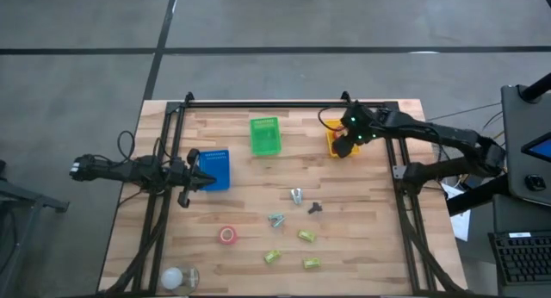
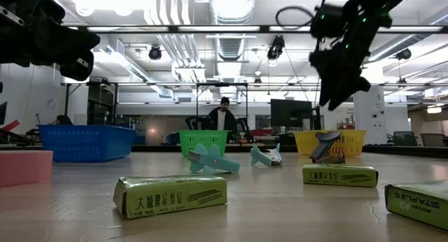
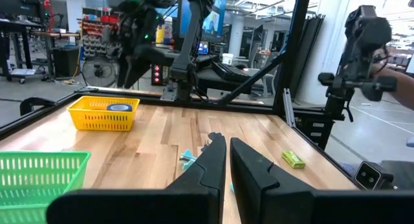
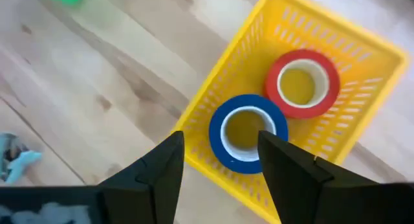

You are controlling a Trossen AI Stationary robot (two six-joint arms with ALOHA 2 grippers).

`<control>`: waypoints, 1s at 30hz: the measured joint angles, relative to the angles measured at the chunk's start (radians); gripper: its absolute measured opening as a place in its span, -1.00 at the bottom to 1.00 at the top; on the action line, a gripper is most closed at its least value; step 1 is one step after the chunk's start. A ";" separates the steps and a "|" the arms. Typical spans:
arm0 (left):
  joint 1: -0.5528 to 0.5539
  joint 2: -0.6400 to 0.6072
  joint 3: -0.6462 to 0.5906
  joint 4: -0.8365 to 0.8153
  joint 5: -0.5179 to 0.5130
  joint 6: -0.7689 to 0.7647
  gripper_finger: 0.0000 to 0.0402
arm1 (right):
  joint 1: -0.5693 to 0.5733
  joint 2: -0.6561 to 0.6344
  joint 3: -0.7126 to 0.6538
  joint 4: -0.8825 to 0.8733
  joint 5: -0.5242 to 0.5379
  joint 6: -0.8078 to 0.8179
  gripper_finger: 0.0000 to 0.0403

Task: Pick and place Stapler, Stapler remover, tape
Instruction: Put the black staple remover into the green bin

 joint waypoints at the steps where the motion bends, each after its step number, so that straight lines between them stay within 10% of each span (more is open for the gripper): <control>1: 0.000 0.000 0.000 0.000 0.000 0.000 -0.87 | 0.016 -0.023 0.000 -0.002 0.012 0.015 -0.05; 13: 0.000 0.000 0.000 0.000 0.000 0.000 -0.87 | 0.424 -0.168 -0.122 0.250 0.018 0.271 -0.07; 30: 0.000 0.000 0.000 0.000 0.000 0.000 -0.87 | 0.759 0.055 -0.301 0.717 0.043 0.725 -0.19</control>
